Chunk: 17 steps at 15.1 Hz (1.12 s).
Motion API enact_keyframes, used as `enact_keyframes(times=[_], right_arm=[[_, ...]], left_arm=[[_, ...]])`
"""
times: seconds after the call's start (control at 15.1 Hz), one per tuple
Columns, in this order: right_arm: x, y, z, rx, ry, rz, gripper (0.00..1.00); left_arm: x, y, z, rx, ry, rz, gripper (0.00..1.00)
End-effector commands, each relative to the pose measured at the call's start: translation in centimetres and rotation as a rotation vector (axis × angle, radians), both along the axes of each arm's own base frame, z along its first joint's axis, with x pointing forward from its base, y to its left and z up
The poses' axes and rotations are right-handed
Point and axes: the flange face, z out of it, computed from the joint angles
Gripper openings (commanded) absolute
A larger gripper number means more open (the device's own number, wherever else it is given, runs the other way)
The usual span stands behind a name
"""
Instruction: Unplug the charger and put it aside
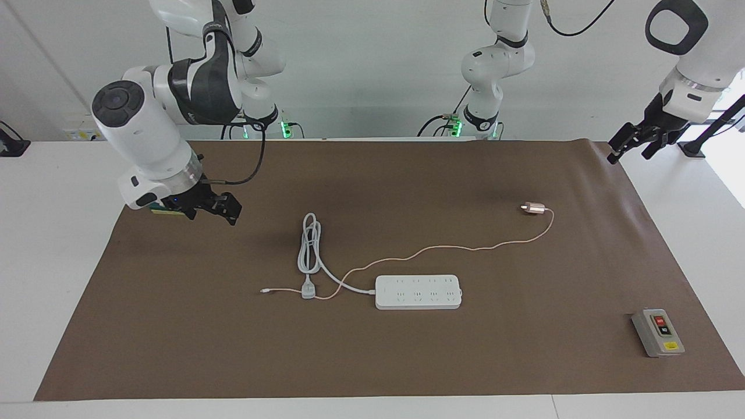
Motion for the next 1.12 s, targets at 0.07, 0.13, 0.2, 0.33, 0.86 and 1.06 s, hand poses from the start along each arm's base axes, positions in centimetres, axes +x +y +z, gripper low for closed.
enact_keyframes(times=[0.07,0.13,0.2,0.33,0.86,1.06], right_arm=[[-2.1,-0.2,2.6,-0.017,0.002,0.049,1.00],[-2.7,0.3,3.2,-0.015,0.008,0.058,1.00],[-3.1,0.6,3.6,-0.014,0.017,0.063,1.00],[-3.5,0.8,4.0,-0.011,0.019,0.067,1.00],[-3.9,-0.3,4.3,-0.021,0.020,0.097,1.00],[-3.8,-0.4,4.3,-0.025,0.020,0.147,1.00]], left_arm=[[1.2,-3.2,2.6,0.017,0.021,-0.024,1.00],[1.5,-4.2,3.0,0.015,0.027,-0.046,1.00],[2.3,-5.4,2.8,0.012,0.037,-0.072,1.00],[2.7,-8.8,2.3,0.021,0.065,-0.132,1.00],[0.8,-12.1,0.1,0.031,0.103,-0.187,1.00],[0.5,-13.0,0.4,0.031,0.100,-0.206,1.00]])
